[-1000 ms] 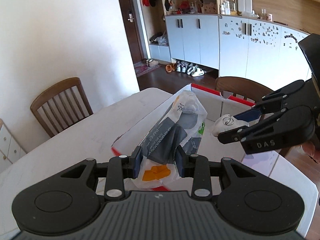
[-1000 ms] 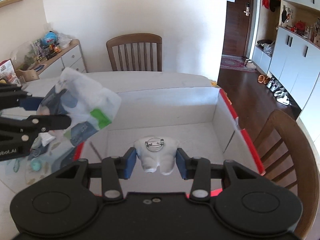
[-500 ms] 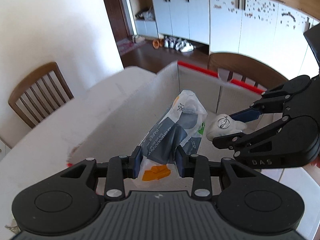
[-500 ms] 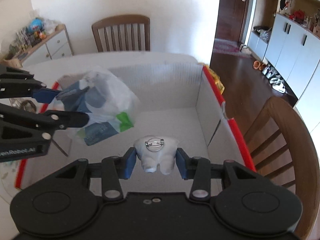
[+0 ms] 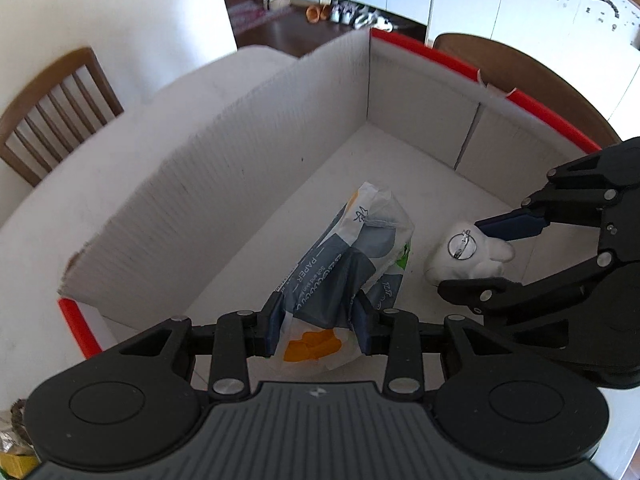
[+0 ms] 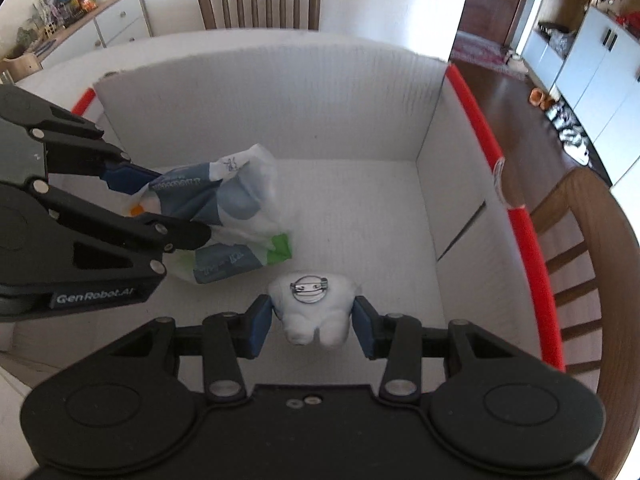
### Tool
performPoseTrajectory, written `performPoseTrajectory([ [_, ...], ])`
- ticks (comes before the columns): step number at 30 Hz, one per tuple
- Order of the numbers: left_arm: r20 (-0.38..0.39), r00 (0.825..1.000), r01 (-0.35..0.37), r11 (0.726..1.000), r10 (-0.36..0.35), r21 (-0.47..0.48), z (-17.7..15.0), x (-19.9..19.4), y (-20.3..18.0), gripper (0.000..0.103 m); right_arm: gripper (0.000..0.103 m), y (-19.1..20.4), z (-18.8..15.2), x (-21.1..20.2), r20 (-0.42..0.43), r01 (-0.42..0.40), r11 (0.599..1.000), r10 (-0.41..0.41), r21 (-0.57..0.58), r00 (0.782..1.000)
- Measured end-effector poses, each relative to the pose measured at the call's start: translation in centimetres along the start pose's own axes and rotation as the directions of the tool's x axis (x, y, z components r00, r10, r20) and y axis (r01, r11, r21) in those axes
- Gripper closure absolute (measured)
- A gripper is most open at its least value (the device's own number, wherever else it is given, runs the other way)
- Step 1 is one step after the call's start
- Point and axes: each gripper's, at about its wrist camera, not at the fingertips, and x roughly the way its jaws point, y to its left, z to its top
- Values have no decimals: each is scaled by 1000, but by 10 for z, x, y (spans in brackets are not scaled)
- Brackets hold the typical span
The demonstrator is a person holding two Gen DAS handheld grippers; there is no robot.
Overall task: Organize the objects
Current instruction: 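Carry the tooth plush and plastic bag with both tools into the red box, then open both tools to release the tooth plush and bag in the box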
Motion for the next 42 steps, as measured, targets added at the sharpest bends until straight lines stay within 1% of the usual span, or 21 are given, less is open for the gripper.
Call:
performPoseTrajectory([
  [7,-51,999,18,1000,-18,-11,0,9,-2,66,59,0,1,7,-42,3,1000,-3,17,999],
  [12,-47,999,13,1000,-13,5,-7,7,-5,63,52,2,0,6,-30,12,1000,-12,4,999],
  [14,-39,999,0,1000,0,13,-10,4,-5,61,44,-1,1,3,-19,22,1000,-22,3,1000],
  [16,-33,999,-6,1000,7,14,-5,3,-4,57,41,-4,3,0,-7,22,1000,-22,5,1000],
  [18,-21,1000,-3,1000,3,7,-3,-2,-3,53,40,-6,3,-3,-2,16,1000,-16,12,1000],
  [24,27,1000,2,1000,-1,-26,-7,-22,1,52,36,-5,0,-21,42,7,1000,-7,19,999],
  [28,43,999,9,1000,-8,-22,-7,-26,-2,52,32,-4,-2,-35,68,14,1000,-15,22,998],
  [34,85,996,-10,999,12,-31,-10,-41,-3,42,28,-4,-5,-52,105,5,1000,-8,28,994],
  [36,101,995,-19,999,23,-33,-11,-44,-4,34,26,-3,-6,-57,118,2,1000,-5,27,993],
  [38,110,994,-19,999,23,-42,-13,-47,-3,31,23,-3,-8,-58,131,-4,1000,1,25,991],
  [42,124,992,-19,998,26,-62,-16,-52,-3,30,21,0,-14,-63,151,-14,1000,11,22,989],
])
